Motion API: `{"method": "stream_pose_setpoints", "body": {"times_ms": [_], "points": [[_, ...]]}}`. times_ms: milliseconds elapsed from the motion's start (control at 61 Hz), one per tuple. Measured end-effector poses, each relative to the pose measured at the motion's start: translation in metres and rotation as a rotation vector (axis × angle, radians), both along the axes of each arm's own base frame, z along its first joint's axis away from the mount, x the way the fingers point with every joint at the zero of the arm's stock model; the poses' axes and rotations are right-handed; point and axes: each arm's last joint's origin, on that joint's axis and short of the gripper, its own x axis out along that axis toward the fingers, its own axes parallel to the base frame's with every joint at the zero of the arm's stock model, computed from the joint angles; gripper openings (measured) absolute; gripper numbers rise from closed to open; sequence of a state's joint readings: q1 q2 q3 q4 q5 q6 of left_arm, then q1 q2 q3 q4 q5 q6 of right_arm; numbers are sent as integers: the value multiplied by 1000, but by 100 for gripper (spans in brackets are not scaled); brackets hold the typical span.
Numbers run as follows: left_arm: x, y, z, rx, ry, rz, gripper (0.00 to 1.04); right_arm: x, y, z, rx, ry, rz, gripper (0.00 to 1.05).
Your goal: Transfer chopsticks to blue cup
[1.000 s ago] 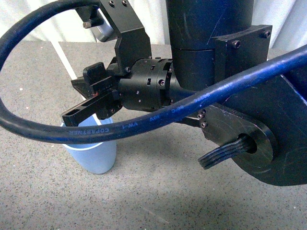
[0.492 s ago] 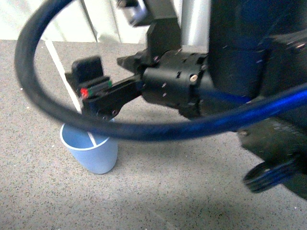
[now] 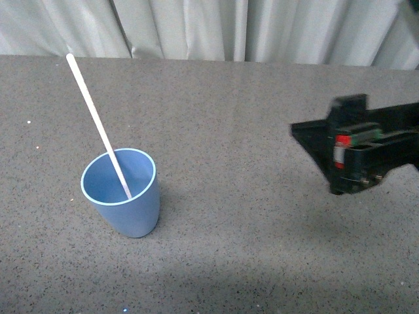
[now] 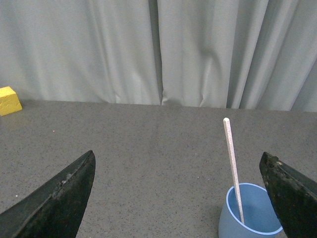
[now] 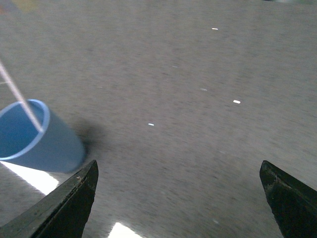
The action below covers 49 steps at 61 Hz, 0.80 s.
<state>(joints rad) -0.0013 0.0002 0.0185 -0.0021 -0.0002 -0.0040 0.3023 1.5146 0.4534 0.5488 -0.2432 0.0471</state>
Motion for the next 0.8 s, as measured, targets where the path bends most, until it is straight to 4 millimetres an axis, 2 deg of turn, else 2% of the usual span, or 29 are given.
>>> {"method": "stream_pose_setpoints", "body": {"times_ms": [164, 279, 344, 443, 475, 574, 803], "points": [[0, 0, 0, 0, 0, 0, 98, -22, -35, 6, -146, -26, -193, 95], [0, 0, 0, 0, 0, 0, 98, -37, -56, 19, -133, -58, -289, 95], [0, 0, 0, 0, 0, 0, 98, -47, -64, 26, -115, -148, -356, 94], [0, 0, 0, 0, 0, 0, 98, -66, -80, 37, -64, -420, -482, 78], [0, 0, 0, 0, 1, 1, 98, -75, -83, 42, -48, -504, -519, 69], [0, 0, 0, 0, 0, 0, 98, -84, -84, 43, -40, -537, -520, 53], [0, 0, 0, 0, 0, 0, 98, -101, -84, 27, -44, -518, -518, 10]]}}
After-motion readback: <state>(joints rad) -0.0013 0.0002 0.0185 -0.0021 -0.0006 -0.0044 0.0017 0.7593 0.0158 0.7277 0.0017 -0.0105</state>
